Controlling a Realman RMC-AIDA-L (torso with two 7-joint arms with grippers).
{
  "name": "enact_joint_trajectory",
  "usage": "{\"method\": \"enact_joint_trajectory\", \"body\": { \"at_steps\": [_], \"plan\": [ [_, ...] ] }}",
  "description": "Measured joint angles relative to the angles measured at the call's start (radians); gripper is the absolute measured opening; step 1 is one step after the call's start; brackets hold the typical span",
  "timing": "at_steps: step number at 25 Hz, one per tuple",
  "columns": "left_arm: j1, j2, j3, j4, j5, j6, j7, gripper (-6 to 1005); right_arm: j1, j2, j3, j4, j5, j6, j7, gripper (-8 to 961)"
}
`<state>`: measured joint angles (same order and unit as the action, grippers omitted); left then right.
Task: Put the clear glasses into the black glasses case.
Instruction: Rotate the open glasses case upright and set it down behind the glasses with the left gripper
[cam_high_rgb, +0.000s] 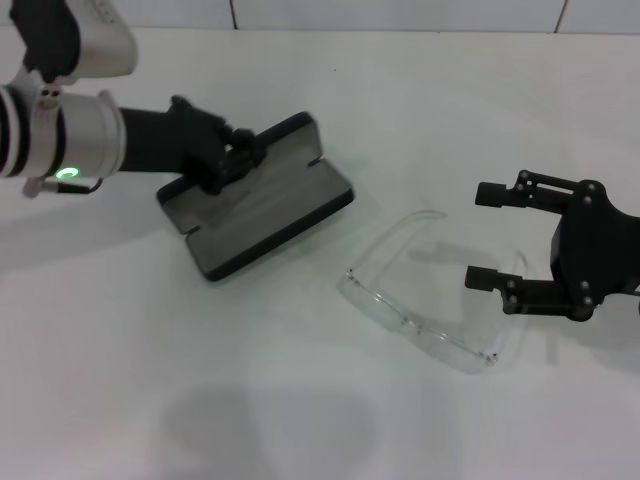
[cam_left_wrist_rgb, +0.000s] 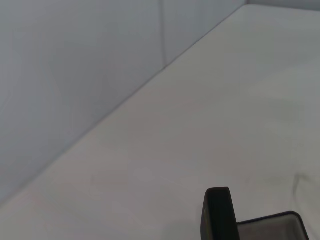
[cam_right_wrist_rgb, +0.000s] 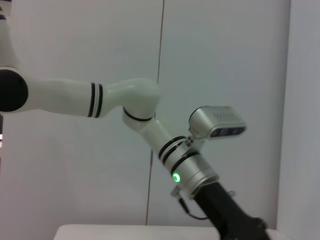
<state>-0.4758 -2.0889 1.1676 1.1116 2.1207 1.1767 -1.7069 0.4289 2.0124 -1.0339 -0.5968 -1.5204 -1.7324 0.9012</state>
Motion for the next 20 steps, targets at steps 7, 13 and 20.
{"method": "enact_joint_trajectory", "body": {
  "at_steps": [7,13,20],
  "plan": [
    [-0.042,-0.002,0.088,-0.013,-0.098,-0.064,0.219,206,-0.009,0.004,-0.025,0.014,-0.002,-0.012,-0.016,744],
    [-0.087,-0.002,0.235,-0.089,-0.171,-0.217,0.425,205,-0.024,0.009,-0.067,0.015,0.001,-0.012,-0.056,743],
    [-0.159,0.000,0.279,-0.156,-0.156,-0.232,0.426,205,-0.024,0.007,-0.062,0.015,0.002,-0.006,-0.057,741]
  ]
}}
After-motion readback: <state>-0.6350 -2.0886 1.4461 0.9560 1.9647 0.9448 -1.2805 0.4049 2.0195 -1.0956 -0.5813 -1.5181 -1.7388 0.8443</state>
